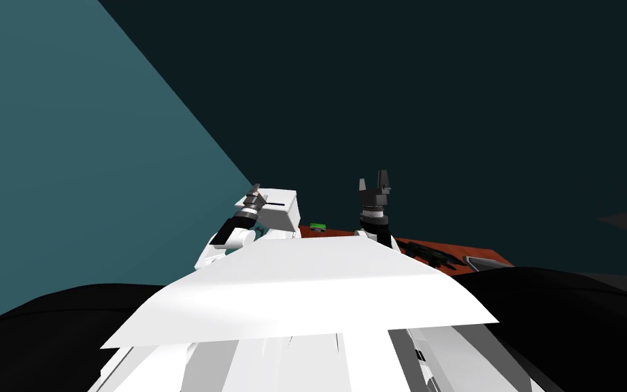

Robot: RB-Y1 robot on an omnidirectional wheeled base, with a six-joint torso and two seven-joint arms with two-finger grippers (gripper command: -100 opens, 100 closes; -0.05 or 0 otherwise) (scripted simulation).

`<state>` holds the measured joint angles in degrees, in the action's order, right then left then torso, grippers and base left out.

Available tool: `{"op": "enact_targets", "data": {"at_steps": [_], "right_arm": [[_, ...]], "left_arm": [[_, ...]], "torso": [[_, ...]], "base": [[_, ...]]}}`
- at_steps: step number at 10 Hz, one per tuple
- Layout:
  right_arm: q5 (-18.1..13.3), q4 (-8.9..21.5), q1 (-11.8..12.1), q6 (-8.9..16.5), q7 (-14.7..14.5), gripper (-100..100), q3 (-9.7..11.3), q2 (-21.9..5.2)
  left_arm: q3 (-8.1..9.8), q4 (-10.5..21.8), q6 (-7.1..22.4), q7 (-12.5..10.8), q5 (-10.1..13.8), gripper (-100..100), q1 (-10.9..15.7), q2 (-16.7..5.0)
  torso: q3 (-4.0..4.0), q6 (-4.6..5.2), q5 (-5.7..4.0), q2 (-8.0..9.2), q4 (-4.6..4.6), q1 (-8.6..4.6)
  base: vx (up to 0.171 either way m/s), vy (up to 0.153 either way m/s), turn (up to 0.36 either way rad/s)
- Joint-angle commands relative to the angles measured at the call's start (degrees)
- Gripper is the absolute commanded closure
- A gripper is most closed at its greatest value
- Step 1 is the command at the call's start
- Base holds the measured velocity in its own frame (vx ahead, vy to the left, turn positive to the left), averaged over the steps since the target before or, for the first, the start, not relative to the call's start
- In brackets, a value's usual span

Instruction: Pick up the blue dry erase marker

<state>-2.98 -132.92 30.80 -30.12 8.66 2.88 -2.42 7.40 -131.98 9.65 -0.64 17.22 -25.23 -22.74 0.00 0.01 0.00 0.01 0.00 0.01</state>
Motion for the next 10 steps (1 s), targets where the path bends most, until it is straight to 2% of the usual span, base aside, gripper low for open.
{"op": "enact_targets", "data": {"at_steps": [1, 7, 10], "right_arm": [[0.0, 0.0, 0.0, 0.0, 0.0, 0, 0.0, 0.0], [0.0, 0.0, 0.0, 0.0, 0.0, 0, 0.0, 0.0], [0.0, 0.0, 0.0, 0.0, 0.0, 0, 0.0, 0.0]], "left_arm": [[0.02, 0.0, 0.5, 0.0, 0.1, -100, 0.1, -0.1], [0.02, 0.0, 0.5, 0.0, 0.1, -100, 0.1, -0.1], [-0.72, 4.6, 4.8, 0.8, -2.0, -100, 4.6, -1.5]], "torso": [[0.00, 0.00, 0.00, 0.00, 0.00, 0.00], [0.01, -0.01, 0.00, 0.01, 0.00, -0.01], [0.09, 0.00, -0.03, 0.15, 0.03, -0.16]], "base": [[-0.003, 0.003, -0.010], [0.000, 0.000, -0.001], [-0.049, -0.039, -0.005]]}}
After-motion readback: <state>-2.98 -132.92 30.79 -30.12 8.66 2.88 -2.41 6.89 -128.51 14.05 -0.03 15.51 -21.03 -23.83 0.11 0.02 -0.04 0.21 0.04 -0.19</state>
